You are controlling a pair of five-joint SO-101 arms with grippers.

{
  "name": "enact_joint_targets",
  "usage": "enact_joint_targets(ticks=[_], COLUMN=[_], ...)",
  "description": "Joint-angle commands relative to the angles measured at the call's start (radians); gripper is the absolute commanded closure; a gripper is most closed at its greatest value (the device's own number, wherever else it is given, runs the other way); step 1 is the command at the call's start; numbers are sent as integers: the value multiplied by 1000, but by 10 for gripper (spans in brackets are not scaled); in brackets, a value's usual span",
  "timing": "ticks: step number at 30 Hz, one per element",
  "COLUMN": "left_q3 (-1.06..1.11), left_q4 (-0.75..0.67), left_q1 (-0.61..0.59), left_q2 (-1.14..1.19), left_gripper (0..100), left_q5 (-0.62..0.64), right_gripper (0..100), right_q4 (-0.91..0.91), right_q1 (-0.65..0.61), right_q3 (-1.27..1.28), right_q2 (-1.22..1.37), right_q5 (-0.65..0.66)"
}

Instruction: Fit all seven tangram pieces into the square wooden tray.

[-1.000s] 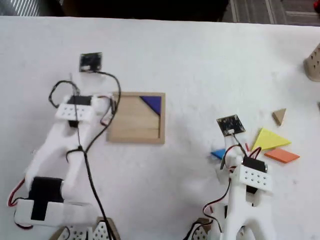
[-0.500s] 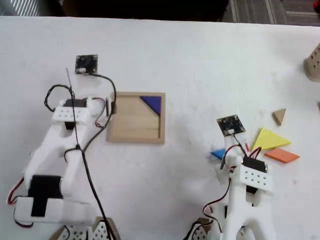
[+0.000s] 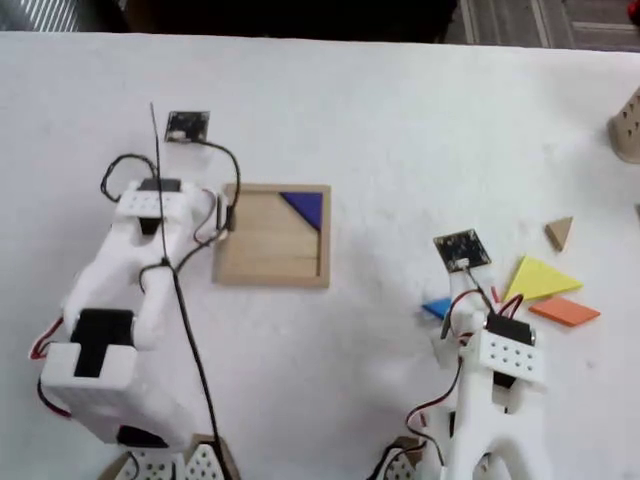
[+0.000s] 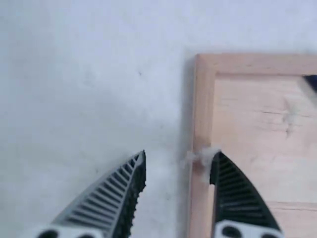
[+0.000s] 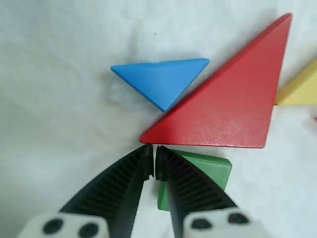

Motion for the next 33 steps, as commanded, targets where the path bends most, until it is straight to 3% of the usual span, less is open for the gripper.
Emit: enact_joint_targets(ticks=[1,4,10,18,31,33], left_q3=[-51,-51,-41,-29,-14,-15], left_q4=[5,9,28,28,86,83], left_q1=[-7,-7,31,36,81,85], left_q2=[-2,1,4,2,2,2], left_gripper=[786,788,896,815,819,854], left_q5=[-9,-9,-11,-11,-3,-3], right_gripper=[980,980,980,980,980,980], right_q4=[-8,-8,-8,-8,-8,-8], right_q1=[1,1,1,1,1,1], right_q3=[-3,-3,-3,-3,-3,-3], right_q2=[-16,-16,-16,-16,-16,-16], right_q5=[14,14,14,15,15,15])
